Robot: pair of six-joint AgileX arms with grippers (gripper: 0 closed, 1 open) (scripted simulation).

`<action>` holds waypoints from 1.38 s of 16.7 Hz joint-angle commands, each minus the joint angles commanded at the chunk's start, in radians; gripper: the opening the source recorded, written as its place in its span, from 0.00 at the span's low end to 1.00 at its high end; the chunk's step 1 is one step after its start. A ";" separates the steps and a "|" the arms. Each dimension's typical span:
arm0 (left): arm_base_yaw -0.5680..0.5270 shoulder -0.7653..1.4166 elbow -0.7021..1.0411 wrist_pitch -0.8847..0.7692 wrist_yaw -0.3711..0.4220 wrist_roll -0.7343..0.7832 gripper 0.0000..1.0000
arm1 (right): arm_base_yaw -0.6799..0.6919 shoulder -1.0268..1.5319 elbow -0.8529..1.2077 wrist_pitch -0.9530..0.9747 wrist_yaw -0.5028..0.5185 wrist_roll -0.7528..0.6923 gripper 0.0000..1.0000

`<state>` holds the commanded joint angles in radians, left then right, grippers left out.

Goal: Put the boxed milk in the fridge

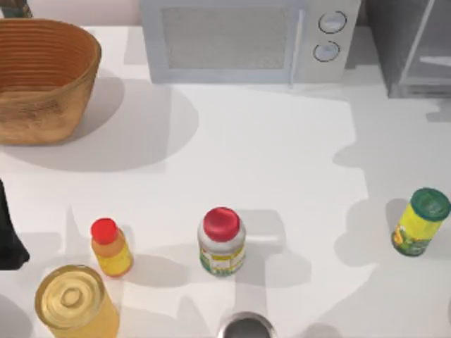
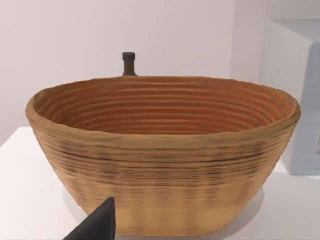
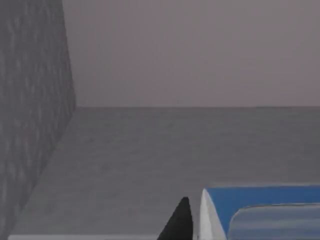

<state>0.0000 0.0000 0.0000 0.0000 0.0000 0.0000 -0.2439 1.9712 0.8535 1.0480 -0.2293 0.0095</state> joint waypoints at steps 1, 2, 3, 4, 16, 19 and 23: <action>0.000 0.000 0.000 0.000 0.000 0.000 1.00 | -0.008 0.059 0.031 0.038 -0.008 0.001 0.00; 0.000 0.000 0.000 0.000 0.000 0.000 1.00 | -0.016 0.108 0.059 0.071 -0.015 0.002 0.00; 0.000 0.000 0.000 0.000 0.000 0.000 1.00 | -0.022 0.146 0.083 0.100 -0.020 0.003 0.00; 0.000 0.000 0.000 0.000 0.000 0.000 1.00 | -0.028 0.175 0.101 0.122 -0.024 0.004 0.00; 0.000 0.000 0.000 0.000 0.000 0.000 1.00 | -0.021 0.285 0.230 0.069 -0.014 0.011 0.00; 0.000 0.000 0.000 0.000 0.000 0.000 1.00 | -0.011 0.342 0.378 -0.005 -0.001 0.005 0.00; 0.000 0.000 0.000 0.000 0.000 0.000 1.00 | 0.002 0.413 0.605 -0.105 0.016 0.008 0.00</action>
<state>0.0000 0.0000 0.0000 0.0000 0.0000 0.0000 -0.2417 2.3840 1.4583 0.9433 -0.2130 0.0172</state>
